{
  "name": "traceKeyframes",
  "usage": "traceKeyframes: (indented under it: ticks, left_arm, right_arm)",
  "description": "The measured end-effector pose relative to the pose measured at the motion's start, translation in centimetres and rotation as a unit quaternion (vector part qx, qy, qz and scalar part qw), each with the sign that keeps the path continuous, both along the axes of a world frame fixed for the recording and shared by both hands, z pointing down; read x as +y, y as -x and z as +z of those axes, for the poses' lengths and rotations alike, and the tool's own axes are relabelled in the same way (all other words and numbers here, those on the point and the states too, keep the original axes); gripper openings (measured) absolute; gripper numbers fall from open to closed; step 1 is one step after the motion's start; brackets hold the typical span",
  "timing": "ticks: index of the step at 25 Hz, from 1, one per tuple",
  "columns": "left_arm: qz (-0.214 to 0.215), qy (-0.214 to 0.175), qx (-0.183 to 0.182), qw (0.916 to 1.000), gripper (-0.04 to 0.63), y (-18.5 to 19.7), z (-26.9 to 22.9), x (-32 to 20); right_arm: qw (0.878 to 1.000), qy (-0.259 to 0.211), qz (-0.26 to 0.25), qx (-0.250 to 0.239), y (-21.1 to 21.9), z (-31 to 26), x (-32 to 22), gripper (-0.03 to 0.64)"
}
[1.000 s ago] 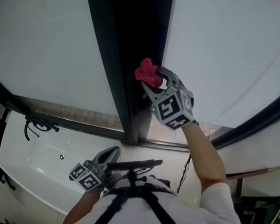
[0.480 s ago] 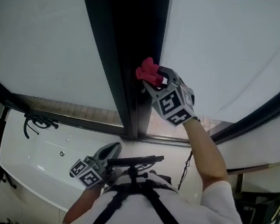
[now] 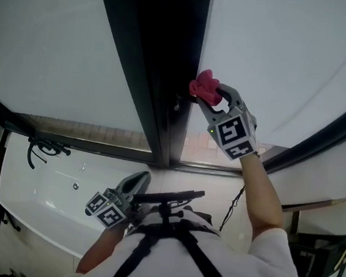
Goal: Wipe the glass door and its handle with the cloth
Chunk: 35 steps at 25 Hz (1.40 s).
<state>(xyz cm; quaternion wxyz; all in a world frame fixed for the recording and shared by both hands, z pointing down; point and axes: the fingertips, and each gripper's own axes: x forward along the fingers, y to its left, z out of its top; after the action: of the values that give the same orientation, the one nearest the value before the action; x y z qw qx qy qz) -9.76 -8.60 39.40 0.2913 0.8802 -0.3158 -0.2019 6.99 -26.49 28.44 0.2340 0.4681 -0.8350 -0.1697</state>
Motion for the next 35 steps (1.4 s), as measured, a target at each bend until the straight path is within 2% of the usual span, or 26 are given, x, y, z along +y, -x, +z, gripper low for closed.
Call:
traceKeyframes:
  ticks: [6, 11, 16, 19, 22, 26, 30, 35]
  left_arm:
    - [0.003, -0.001, -0.002, 1.0, 0.002, 0.0, 0.0, 0.1]
    - [-0.004, 0.003, -0.001, 1.0, 0.002, 0.3, 0.2, 0.2]
    - [0.0, 0.007, -0.004, 1.0, 0.002, 0.3, 0.3, 0.3]
    - [0.0, 0.009, -0.006, 0.9999, 0.002, 0.3, 0.4, 0.4]
    - [0.0, 0.009, -0.007, 0.9999, 0.002, 0.4, 0.4, 0.4]
    - [0.003, 0.01, -0.008, 0.9999, 0.002, 0.3, 0.4, 0.6]
    - [0.001, 0.013, -0.007, 0.9999, 0.002, 0.5, 0.5, 0.9]
    - [-0.009, 0.017, -0.004, 0.9998, 0.002, 1.2, 0.6, 1.2]
  right_arm:
    - [1.0, 0.003, 0.021, -0.023, -2.3, -0.2, 0.2, 0.175]
    - [0.996, 0.009, 0.082, -0.027, -7.6, 0.8, 0.1, 0.173]
    - [0.986, -0.013, 0.146, -0.083, -11.3, 1.9, 1.5, 0.173]
    - [0.978, -0.004, 0.167, -0.123, -11.2, 4.5, 2.6, 0.173]
    - [0.979, 0.029, 0.153, -0.134, -8.6, 8.4, 3.1, 0.173]
    - [0.986, 0.052, 0.09, -0.128, -3.0, 10.7, 3.1, 0.173]
    - [0.993, 0.037, 0.043, -0.099, 0.8, 10.0, 2.0, 0.173]
    - [0.997, 0.011, 0.023, -0.077, 2.8, 8.7, -0.1, 0.173]
